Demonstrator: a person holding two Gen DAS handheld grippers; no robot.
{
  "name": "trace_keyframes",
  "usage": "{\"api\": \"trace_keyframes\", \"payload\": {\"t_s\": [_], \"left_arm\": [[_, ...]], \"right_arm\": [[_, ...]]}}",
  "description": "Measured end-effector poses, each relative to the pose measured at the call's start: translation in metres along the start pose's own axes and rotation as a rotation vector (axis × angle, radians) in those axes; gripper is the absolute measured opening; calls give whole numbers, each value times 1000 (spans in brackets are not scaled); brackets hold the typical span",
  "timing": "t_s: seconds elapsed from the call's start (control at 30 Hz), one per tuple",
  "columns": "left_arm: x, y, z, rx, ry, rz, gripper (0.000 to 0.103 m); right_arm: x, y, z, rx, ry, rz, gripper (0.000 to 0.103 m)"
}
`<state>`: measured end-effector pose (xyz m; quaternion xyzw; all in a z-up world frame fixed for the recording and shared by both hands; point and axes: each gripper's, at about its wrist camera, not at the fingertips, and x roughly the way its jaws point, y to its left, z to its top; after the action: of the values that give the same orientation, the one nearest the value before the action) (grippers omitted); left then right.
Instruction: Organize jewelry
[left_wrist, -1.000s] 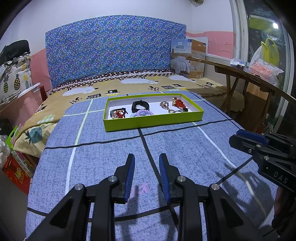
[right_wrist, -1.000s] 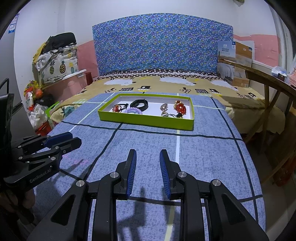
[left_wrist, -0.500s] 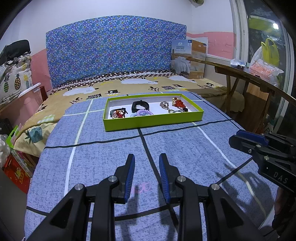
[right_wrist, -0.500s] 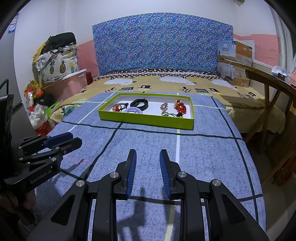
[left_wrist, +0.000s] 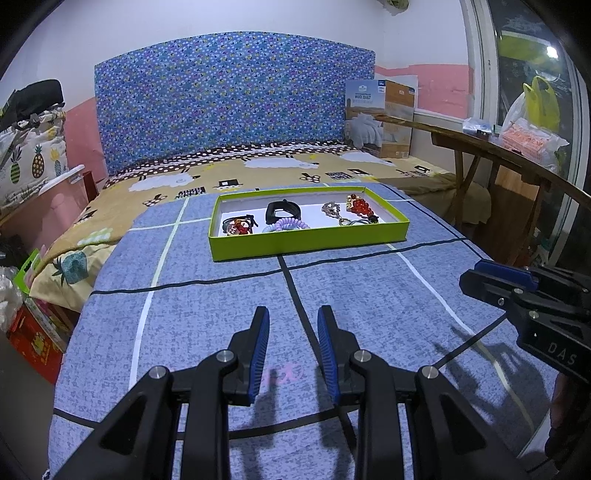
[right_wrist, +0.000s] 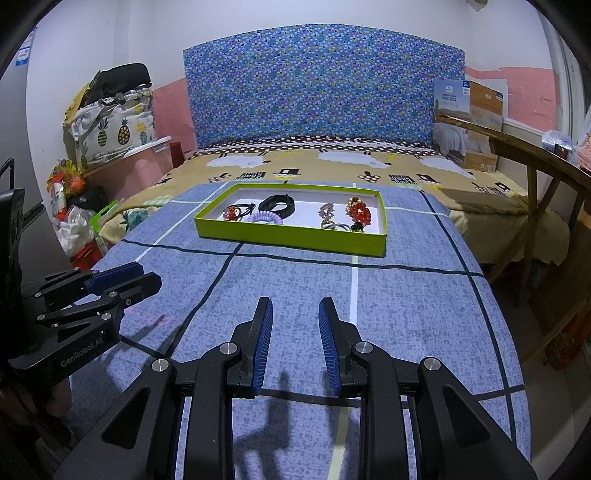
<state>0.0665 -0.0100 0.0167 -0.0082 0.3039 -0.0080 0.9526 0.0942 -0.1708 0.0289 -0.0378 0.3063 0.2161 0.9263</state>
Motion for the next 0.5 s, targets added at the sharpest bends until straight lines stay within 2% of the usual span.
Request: {"api": "trace_keyframes", "payload": {"t_s": [0.5], "left_arm": [[2,-5,-3,11,3,29,28]], "right_arm": [[0,0,0,-1,1,0,26]]}}
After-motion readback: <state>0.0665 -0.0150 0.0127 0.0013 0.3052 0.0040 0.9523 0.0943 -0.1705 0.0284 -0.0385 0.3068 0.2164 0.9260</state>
